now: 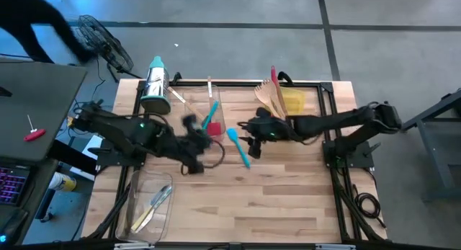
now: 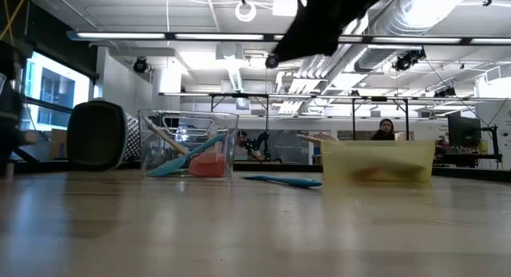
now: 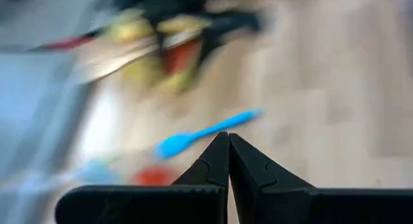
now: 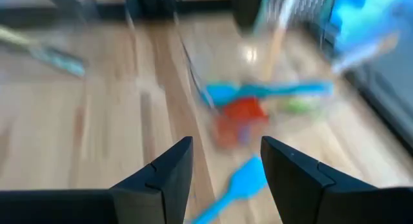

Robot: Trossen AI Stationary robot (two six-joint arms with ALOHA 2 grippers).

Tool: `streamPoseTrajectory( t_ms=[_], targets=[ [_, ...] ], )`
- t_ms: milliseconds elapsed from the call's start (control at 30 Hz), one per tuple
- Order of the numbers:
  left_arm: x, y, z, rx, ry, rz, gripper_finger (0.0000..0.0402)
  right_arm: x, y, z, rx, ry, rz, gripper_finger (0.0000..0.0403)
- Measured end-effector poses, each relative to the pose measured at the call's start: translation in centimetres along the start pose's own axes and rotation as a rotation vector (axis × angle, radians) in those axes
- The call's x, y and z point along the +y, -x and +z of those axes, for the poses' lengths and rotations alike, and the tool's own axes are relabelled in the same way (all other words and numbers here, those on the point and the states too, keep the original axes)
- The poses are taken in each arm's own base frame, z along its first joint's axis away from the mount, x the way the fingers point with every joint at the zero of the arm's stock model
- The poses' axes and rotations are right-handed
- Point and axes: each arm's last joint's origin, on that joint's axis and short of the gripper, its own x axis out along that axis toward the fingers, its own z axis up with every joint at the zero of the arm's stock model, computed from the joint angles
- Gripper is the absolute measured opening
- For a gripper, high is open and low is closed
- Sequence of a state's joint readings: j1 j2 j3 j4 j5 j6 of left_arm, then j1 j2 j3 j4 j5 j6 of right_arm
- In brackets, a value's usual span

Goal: Pick & Place Kitchen Items
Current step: Put the blue spatula into the top transparent bin

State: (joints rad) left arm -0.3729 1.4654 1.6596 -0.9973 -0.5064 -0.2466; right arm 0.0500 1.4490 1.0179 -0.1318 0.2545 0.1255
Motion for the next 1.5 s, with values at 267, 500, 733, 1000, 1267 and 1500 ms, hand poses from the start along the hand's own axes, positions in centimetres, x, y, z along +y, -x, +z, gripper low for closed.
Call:
streamPoseTrajectory(
  t_ms=[267,500,733,1000,1267,1500],
  targets=[
    [5.2,1.0,-1.4,0.181,0.083,0.338,0.0001,-1.5,-4.9,0.6,0.278,-0.074,0.042,0.0175],
    [6.9,-0.2,-2.7,0.296,0.133,0.392,0.0001,-2.0,-8.6,0.5,0.334,-0.058,0.036,0.0175],
    [7.3,-1.1,-4.7,0.440,0.120,0.449,0.0001,-3.6,-10.2,-1.4,0.461,-0.118,-0.050,0.0175],
    [6.9,-1.7,-5.8,0.526,0.180,0.403,0.0001,-3.3,-10.4,-2.0,0.502,-0.240,-0.073,0.0175],
    [6.3,-1.7,-6.1,0.628,0.328,0.224,0.0001,-3.1,-10.5,-1.8,0.487,-0.258,-0.007,0.0175],
    [5.9,-1.6,-6.2,0.690,0.439,0.130,0.0001,-4.0,-10.6,-1.8,0.462,-0.432,-0.128,0.0175]
  ],
)
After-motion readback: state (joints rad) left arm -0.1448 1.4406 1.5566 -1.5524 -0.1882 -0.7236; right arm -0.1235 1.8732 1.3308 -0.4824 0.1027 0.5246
